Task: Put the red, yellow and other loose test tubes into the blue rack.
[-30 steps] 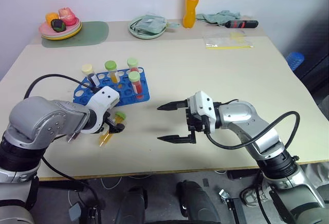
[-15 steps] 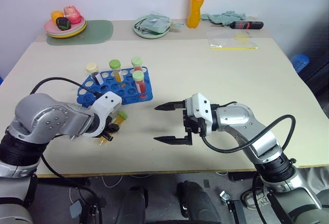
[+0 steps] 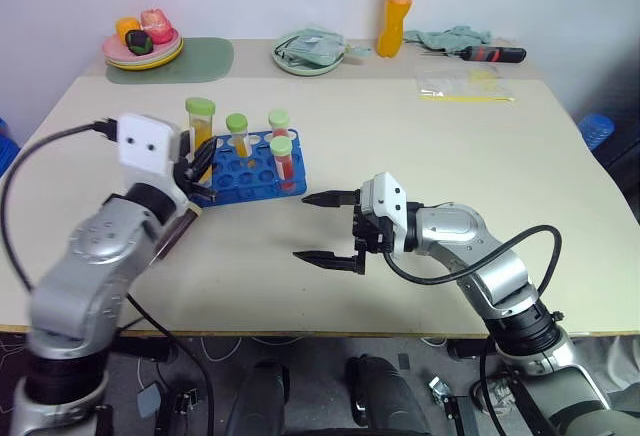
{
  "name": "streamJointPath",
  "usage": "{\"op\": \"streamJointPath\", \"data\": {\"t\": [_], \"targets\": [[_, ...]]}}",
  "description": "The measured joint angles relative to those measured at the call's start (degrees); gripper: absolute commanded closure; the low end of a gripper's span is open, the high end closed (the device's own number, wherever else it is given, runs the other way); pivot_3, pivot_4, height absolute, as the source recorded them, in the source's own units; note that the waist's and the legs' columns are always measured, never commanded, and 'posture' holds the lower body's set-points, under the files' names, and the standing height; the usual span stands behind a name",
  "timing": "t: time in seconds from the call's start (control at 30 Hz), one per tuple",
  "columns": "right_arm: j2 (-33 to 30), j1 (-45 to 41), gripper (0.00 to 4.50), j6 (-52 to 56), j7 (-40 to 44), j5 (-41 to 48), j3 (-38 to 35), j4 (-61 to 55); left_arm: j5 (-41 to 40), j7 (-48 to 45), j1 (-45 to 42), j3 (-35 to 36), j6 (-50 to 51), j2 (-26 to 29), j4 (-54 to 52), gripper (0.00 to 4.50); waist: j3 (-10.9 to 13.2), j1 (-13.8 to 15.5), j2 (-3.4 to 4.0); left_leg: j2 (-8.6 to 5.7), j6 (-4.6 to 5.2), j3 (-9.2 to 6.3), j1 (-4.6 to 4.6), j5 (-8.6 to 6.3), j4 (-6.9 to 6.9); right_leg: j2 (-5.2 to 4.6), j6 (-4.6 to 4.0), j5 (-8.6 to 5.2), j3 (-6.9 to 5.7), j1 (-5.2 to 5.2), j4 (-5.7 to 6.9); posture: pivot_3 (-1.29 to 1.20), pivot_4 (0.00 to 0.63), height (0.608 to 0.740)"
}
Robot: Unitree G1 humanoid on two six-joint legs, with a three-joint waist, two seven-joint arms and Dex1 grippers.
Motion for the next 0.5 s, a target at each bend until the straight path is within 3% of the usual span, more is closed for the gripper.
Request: {"op": "streamJointPath", "data": {"t": [0.17,0.5], "targets": [[0.83,1.20,0.00,1.29,-2.27,-0.01,-0.20,-0.34,8.00,1.74,-2.43,-5.05,-11.70,-10.96,11.27,3.71,-0.01,-0.03,-0.01,0.00,0.03,-0.02,-0.02,-0.02,0.00,-0.01,0.03,0.04,-0.02,-0.02,0.01,0.00,0.150,0.740],[0.81,2.26,0.00,3.23,-4.65,0.09,-0.44,-1.51,11.98,-2.90,-4.58,-4.80,-20.98,-14.03,19.64,3.71,-0.02,-0.20,0.00,0.01,0.04,-0.02,0.03,-0.02,0.01,0.02,0.02,0.05,-0.02,-0.01,0.07,0.00,0.150,0.740]]}}
